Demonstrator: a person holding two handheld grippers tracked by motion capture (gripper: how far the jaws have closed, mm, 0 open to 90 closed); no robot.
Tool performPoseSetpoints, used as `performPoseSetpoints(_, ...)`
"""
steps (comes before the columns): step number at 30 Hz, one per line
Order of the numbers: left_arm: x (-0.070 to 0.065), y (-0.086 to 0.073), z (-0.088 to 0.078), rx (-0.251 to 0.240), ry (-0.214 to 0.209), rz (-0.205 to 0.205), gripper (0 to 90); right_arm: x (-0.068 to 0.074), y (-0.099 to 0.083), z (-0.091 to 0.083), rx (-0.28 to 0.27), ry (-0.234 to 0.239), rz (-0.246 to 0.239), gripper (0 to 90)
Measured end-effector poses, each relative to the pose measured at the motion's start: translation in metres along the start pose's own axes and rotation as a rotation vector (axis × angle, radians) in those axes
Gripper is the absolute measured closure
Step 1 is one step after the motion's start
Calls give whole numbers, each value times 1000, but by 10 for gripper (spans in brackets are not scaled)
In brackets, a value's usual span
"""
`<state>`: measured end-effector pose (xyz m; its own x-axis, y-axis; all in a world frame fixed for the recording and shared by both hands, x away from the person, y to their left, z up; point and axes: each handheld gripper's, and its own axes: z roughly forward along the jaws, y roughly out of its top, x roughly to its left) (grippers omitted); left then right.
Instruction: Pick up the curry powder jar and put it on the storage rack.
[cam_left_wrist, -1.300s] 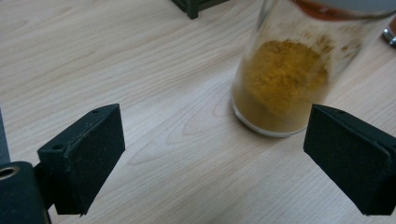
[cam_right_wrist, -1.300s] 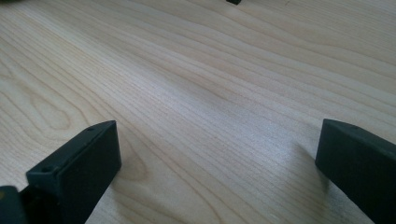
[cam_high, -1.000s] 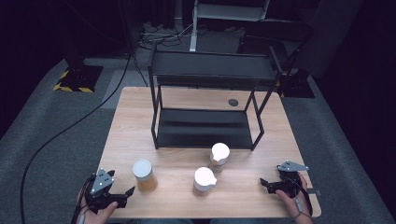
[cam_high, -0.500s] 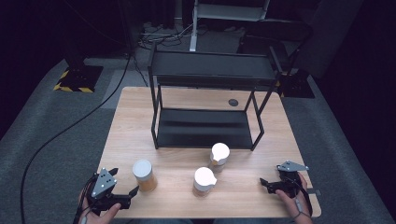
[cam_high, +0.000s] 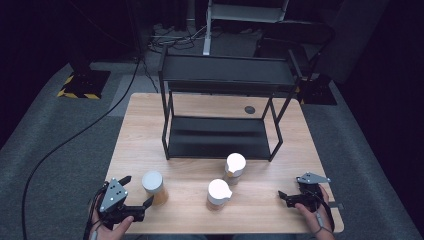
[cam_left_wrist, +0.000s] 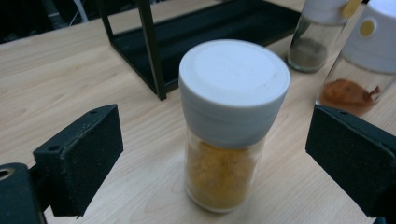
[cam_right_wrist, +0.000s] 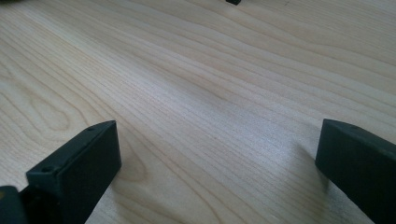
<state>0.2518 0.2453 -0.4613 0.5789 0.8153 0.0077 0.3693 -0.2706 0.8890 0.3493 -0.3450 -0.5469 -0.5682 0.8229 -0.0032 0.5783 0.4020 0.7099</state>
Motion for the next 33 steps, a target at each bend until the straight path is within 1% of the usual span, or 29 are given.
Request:
performPoseSetpoints(3, 0, 2, 2, -15, -2, 3, 37, 0, 0, 0, 0, 0, 0, 0)
performPoseSetpoints(9, -2, 4, 12, -12, -38, 5, 37, 0, 0, 0, 0, 0, 0, 0)
performPoseSetpoints(10, -2, 4, 14, -13, -41, 3, 37, 0, 0, 0, 0, 0, 0, 0)
performPoseSetpoints(13, -1, 4, 18, -32, -70, -24, 37, 0, 0, 0, 0, 0, 0, 0)
performPoseSetpoints(18, 0, 4, 22, -40, -75, -35, 41, 0, 0, 0, 0, 0, 0, 0)
performPoseSetpoints(22, 1, 3, 26, -43, -74, -36, 52, 0, 0, 0, 0, 0, 0, 0)
performPoseSetpoints(24, 1, 2, 28, -42, -81, -35, 58, 0, 0, 0, 0, 0, 0, 0)
performPoseSetpoints(31, 2, -1, 36, -34, -94, -38, 105, 0, 0, 0, 0, 0, 0, 0)
performPoseSetpoints(33, 2, -2, 38, -30, -93, -35, 131, 0, 0, 0, 0, 0, 0, 0)
